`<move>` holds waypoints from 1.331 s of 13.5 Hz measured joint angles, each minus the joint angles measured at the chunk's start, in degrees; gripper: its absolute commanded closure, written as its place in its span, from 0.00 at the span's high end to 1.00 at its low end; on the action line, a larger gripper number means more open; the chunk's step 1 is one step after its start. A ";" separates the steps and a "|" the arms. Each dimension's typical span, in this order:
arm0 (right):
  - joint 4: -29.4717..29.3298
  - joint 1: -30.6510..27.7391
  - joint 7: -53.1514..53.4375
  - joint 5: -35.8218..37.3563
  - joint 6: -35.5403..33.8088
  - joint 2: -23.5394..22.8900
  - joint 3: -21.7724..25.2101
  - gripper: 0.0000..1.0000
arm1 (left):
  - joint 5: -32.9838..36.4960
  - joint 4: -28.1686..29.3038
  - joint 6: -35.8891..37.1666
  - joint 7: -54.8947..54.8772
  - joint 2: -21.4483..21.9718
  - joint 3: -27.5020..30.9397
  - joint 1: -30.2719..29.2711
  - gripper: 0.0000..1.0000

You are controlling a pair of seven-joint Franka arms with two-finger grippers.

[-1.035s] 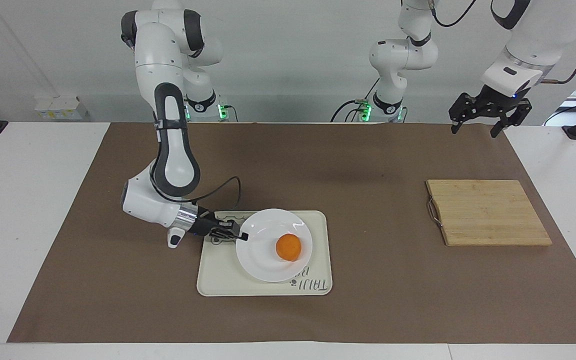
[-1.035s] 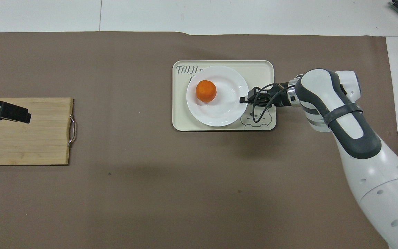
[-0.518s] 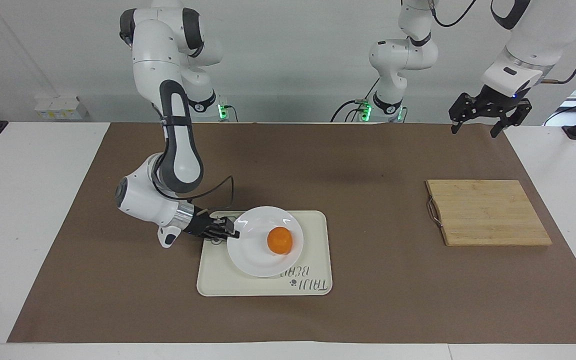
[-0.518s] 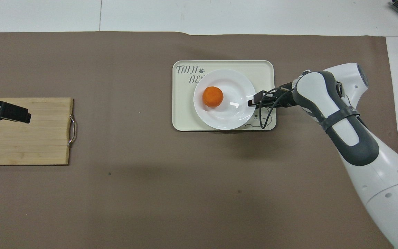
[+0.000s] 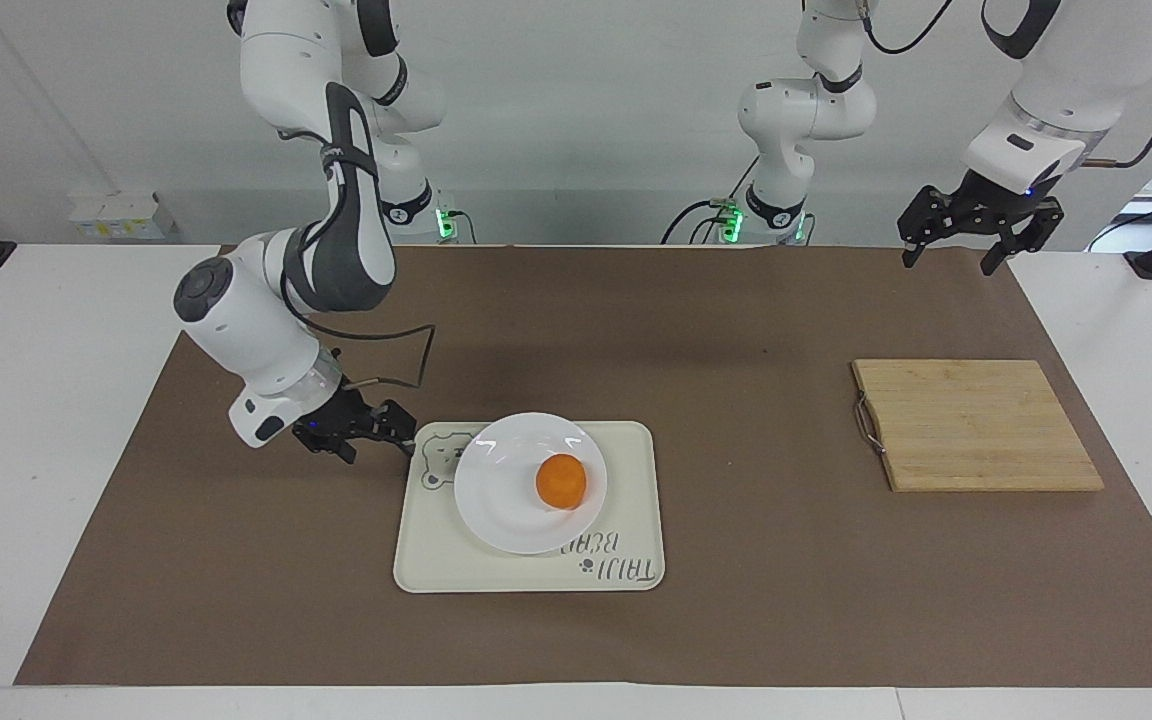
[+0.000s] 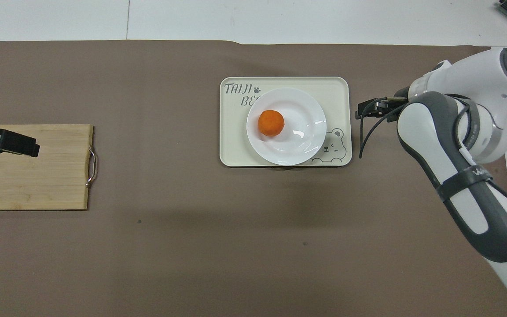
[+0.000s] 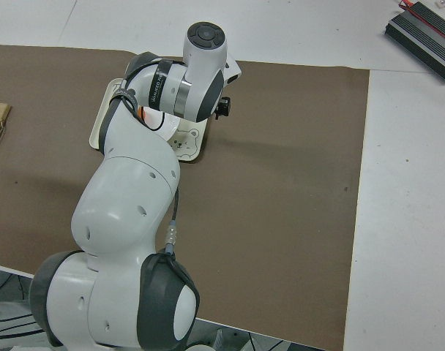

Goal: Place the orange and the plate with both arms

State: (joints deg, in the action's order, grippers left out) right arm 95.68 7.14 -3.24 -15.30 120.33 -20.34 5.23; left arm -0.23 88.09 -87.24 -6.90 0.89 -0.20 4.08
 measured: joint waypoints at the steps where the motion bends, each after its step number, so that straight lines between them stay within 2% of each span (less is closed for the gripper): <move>1: -0.01 0.00 1.26 3.85 -0.43 1.55 0.02 1.00 | 0.00 0.00 0.00 0.00 0.00 0.00 0.00 1.00; 4: -0.02 -0.32 4.37 10.67 -6.45 5.31 0.22 1.00 | 0.00 0.00 0.00 0.00 0.00 0.00 0.00 1.00; 12: -0.32 -6.27 8.98 12.25 -17.25 14.27 0.50 1.00 | 0.00 0.00 0.00 0.00 0.00 0.00 0.00 1.00; 18: -0.67 -6.55 8.82 14.52 -27.78 23.85 0.06 1.00 | 0.00 0.00 0.00 0.00 0.00 0.00 0.00 1.00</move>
State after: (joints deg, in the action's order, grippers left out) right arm 95.01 0.59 5.57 -0.79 92.54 3.51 5.29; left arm -0.23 88.09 -87.24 -6.90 0.89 -0.20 4.08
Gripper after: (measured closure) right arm 0.000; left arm 0.000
